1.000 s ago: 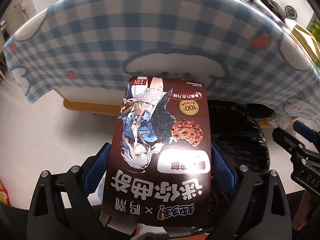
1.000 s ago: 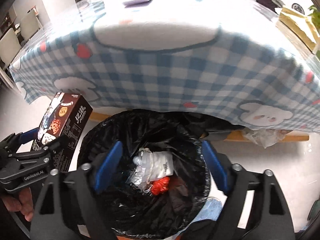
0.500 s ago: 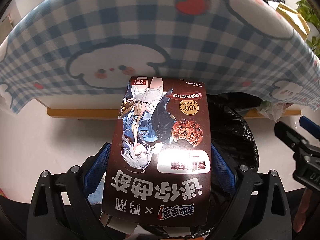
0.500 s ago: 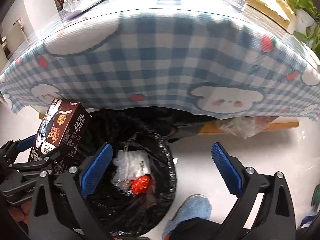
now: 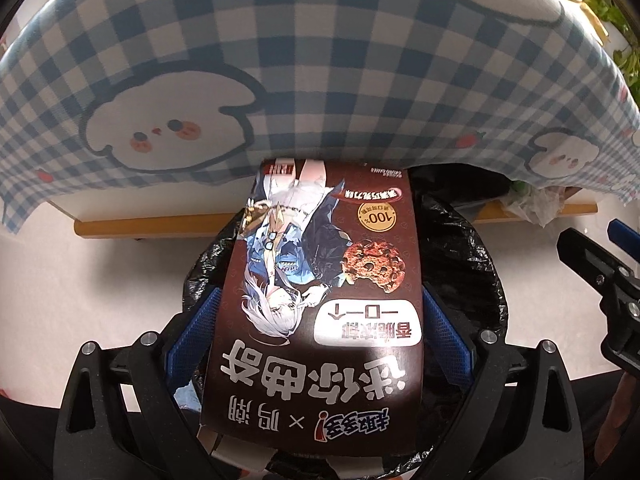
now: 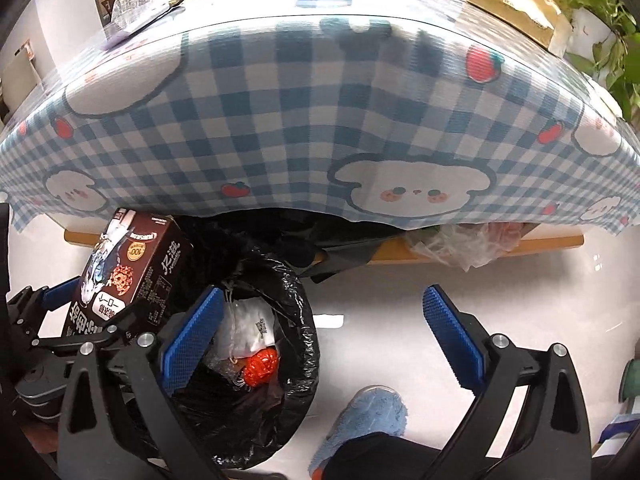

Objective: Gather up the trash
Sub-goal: 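Lower the left tool into the bin and open it to drop the cookie box, then raise both tools from the bin toward the purple stick on the table, then grasp the yellow rice-cracker packet with left tool while right tool grasps the lotion tube, then carry the yellow packet and lotion tube in both tools over the bin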

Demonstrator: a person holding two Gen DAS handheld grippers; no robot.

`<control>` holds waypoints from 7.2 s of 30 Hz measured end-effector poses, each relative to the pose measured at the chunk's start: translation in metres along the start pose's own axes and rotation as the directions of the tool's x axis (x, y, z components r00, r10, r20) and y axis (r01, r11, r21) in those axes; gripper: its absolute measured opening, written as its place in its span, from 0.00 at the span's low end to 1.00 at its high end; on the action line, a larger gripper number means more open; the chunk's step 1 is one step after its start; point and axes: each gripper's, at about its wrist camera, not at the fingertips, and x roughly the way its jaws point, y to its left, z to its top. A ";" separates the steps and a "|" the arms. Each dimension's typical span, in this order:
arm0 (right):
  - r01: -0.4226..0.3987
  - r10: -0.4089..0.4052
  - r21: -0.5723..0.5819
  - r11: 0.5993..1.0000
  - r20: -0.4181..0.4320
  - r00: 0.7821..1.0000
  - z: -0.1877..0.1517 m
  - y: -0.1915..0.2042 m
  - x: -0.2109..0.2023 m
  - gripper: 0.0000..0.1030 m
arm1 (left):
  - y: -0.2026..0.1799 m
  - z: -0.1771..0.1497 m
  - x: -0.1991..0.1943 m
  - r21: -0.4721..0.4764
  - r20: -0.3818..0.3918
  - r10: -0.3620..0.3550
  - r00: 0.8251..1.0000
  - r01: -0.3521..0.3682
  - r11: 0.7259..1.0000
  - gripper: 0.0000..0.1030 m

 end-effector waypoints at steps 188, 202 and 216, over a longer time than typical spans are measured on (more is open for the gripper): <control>-0.189 0.189 -0.018 0.982 -0.020 0.982 0.341 0.016 0.060 0.51 | -0.012 0.396 0.002 0.001 0.129 0.040 0.991 -0.041 0.999 0.37; -0.167 0.167 -0.016 0.986 0.041 0.985 0.336 0.013 0.024 0.51 | -0.013 0.387 -0.025 0.005 0.145 0.047 0.988 -0.048 0.999 0.37; -0.148 0.150 -0.022 0.989 0.093 0.984 0.318 0.019 -0.018 0.51 | 0.002 0.356 -0.076 -0.012 0.191 0.060 0.980 -0.059 0.998 0.37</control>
